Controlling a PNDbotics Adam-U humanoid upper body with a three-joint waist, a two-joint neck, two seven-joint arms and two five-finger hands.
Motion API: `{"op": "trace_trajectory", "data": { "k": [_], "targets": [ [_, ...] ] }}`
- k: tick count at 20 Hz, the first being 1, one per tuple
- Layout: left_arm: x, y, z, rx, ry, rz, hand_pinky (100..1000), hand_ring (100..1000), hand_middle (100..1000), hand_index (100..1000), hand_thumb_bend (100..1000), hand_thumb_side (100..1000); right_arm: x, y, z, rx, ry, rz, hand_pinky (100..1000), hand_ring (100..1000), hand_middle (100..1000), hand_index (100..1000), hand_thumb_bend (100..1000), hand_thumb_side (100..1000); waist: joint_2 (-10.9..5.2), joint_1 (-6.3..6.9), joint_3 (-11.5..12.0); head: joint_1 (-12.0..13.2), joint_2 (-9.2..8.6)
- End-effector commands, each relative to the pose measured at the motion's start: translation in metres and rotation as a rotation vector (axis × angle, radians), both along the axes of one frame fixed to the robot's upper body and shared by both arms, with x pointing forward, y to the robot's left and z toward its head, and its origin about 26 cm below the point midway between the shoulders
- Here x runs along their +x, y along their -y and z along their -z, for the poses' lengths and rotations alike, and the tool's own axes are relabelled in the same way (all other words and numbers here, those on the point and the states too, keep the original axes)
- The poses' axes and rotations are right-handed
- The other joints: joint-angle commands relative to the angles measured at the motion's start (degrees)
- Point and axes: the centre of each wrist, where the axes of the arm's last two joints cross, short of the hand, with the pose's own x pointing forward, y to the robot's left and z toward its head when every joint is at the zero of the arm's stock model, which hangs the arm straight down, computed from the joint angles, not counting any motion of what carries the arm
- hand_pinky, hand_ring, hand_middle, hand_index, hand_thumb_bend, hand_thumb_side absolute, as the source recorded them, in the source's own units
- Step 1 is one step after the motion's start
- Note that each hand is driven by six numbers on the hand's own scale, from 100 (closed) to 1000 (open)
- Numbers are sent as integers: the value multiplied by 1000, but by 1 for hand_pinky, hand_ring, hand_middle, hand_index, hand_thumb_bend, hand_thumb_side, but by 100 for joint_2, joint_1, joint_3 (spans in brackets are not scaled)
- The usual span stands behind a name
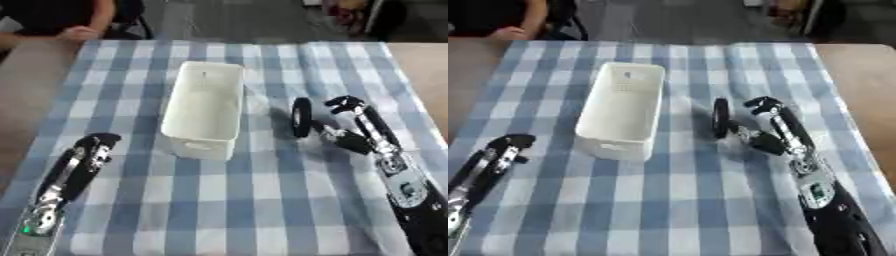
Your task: Pick up objects on the table and place them in the box.
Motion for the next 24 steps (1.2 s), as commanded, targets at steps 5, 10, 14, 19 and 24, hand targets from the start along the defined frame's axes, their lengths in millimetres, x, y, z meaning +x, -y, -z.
{"op": "trace_trajectory", "data": {
  "k": [5, 10, 14, 19, 24],
  "targets": [
    [3, 0, -7, 14, 19, 10, 681, 792, 803, 806, 1000, 1000, 10, -7, -11, -24, 29, -30, 930, 732, 768, 787, 606, 699, -79, 5, 25, -60, 5],
    [3, 0, -7, 14, 19, 12, 681, 792, 802, 806, 1000, 1000, 13, -11, -9, -36, 20, -43, 931, 733, 768, 787, 606, 698, -76, 0, 46, -71, 5],
    [4, 0, -7, 15, 20, 15, 681, 792, 802, 806, 1000, 1000, 16, -14, -7, -45, 13, -53, 932, 734, 769, 784, 606, 697, -72, -4, 57, -85, 5],
    [4, 1, -7, 15, 20, 16, 681, 793, 803, 807, 1000, 1000, 18, -17, -6, -51, 7, -64, 932, 734, 775, 781, 606, 695, -64, -4, 67, -92, 5],
    [4, 1, -7, 15, 20, 17, 681, 793, 802, 806, 1000, 1000, 19, -19, -4, -59, 1, -73, 932, 735, 777, 779, 606, 694, -62, -6, 78, -99, 5]
  ]
}}
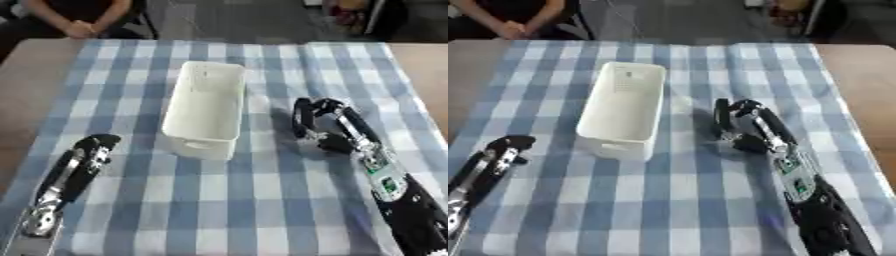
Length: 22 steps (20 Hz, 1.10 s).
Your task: Pick up objects on the table and place them in the box.
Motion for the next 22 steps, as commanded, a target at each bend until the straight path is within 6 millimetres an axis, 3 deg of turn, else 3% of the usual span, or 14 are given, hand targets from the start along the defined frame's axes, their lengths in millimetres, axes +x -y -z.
{"op": "trace_trajectory", "data": {
  "k": [1, 9, 11, 12, 13, 14, 15, 17, 18, 19, 20, 21, 22],
  "targets": [
    [3, -1, -7, 14, 23, 8, 681, 793, 802, 806, 1000, 1000, 7, -2, -12, -13, 34, -15, 932, 734, 777, 778, 606, 694, -62, 5, 8, -54, 5],
    [3, -1, -7, 14, 21, 8, 681, 792, 802, 807, 1000, 1000, 9, -5, -11, -18, 29, -23, 932, 733, 775, 769, 603, 692, -63, 3, 17, -64, 5],
    [3, -1, -7, 14, 22, 7, 681, 792, 802, 807, 1000, 1000, 9, -6, -12, -18, 33, -21, 920, 717, 763, 752, 542, 679, -63, 4, 17, -62, 5],
    [3, -1, -7, 14, 22, 7, 681, 792, 802, 807, 1000, 1000, 9, -6, -12, -17, 39, -14, 924, 721, 767, 758, 562, 684, -63, 4, 16, -62, 5],
    [3, -1, -7, 14, 21, 7, 681, 792, 802, 807, 1000, 1000, 9, -6, -12, -15, 46, -3, 881, 670, 724, 695, 266, 592, -64, 4, 15, -60, 5],
    [3, -1, -7, 13, 21, 6, 681, 792, 802, 807, 1000, 1000, 10, -5, -13, -9, 59, 18, 894, 686, 739, 717, 381, 630, -64, 5, 13, -59, 5],
    [3, -1, -7, 13, 21, 6, 681, 792, 802, 807, 1000, 1000, 10, -5, -14, 0, 73, 45, 824, 618, 667, 609, 100, 499, -64, 6, 11, -58, 5],
    [3, -1, -7, 14, 22, 6, 681, 792, 802, 808, 1000, 1000, 10, -5, -14, 21, 105, 104, 780, 585, 619, 546, 100, 506, -64, 7, 13, -60, 5],
    [3, -1, -7, 14, 22, 6, 681, 792, 802, 808, 1000, 1000, 10, -6, -15, 27, 120, 122, 758, 567, 593, 523, 100, 482, -65, 7, 13, -60, 5],
    [3, -1, -7, 14, 22, 5, 681, 792, 802, 808, 1000, 1000, 10, -6, -14, 31, 128, 136, 726, 544, 566, 486, 100, 391, -65, 7, 12, -60, 5],
    [3, -1, -7, 13, 21, 5, 681, 792, 802, 808, 1000, 1000, 10, -6, -14, 35, 135, 150, 745, 558, 581, 512, 100, 437, -65, 7, 12, -60, 5],
    [3, -1, -7, 13, 21, 5, 681, 792, 802, 808, 1000, 1000, 10, -7, -14, 38, 140, 159, 695, 522, 535, 428, 100, 352, -65, 7, 12, -60, 5],
    [3, -1, -6, 13, 21, 5, 681, 792, 802, 808, 1000, 1000, 10, -7, -13, 43, 146, 171, 693, 520, 531, 424, 100, 358, -65, 8, 10, -58, 5]
  ]
}}
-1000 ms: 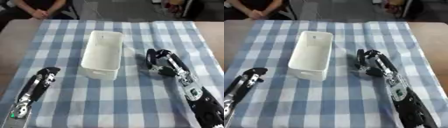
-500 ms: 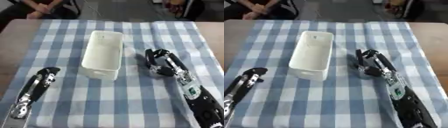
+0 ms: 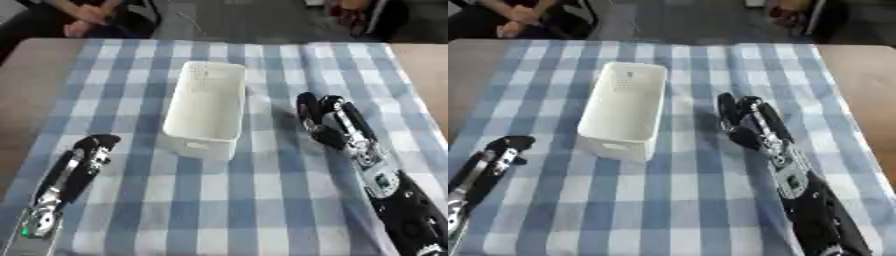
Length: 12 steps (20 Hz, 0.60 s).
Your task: Pick up objects on the table and place them in the box.
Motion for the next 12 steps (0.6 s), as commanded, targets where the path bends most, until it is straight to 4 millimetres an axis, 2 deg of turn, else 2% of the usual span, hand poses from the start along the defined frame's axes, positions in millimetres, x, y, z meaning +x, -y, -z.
{"op": "trace_trajectory", "data": {
  "k": [1, 12],
  "targets": [
    [3, -1, -7, 13, 21, 4, 681, 792, 802, 808, 1000, 1000, 5, -1, -11, 8, 55, 31, 692, 518, 529, 423, 100, 361, -65, 11, -3, -53, 5],
    [3, -1, -7, 14, 21, 3, 681, 792, 802, 809, 1000, 1000, 4, -2, -9, 18, 69, 48, 695, 517, 524, 425, 100, 367, -73, 16, -13, -56, 5]
  ]
}}
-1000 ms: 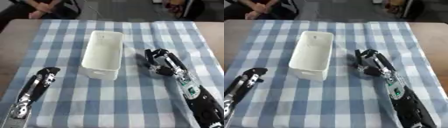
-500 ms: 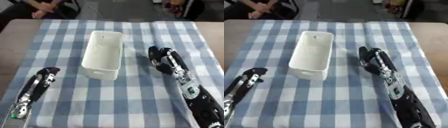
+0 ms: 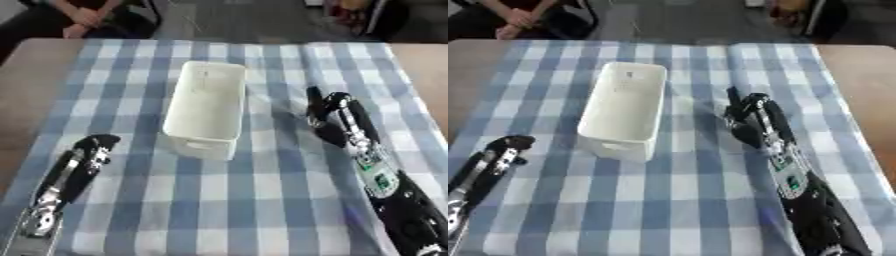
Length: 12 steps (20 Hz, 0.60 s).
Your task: Pick up objects on the table and place them in the box.
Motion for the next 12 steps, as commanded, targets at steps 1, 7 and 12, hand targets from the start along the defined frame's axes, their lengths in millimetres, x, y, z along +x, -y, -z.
{"op": "trace_trajectory", "data": {
  "k": [1, 7, 12],
  "targets": [
    [3, -1, -7, 14, 21, 3, 681, 792, 802, 809, 1000, 1000, 4, -1, -9, 1, 31, -5, 695, 517, 524, 424, 100, 366, -74, 15, -10, -56, 5],
    [3, -2, -7, 15, 22, 2, 681, 792, 802, 808, 1000, 1000, 5, 0, -17, 2, 59, -14, 697, 518, 523, 422, 100, 370, -80, 15, -13, -53, 5],
    [3, -2, -7, 16, 21, 1, 681, 792, 802, 809, 1000, 1000, 8, -8, -60, 7, 215, -68, 708, 529, 530, 425, 100, 400, -89, 12, -21, -58, 5]
  ]
}}
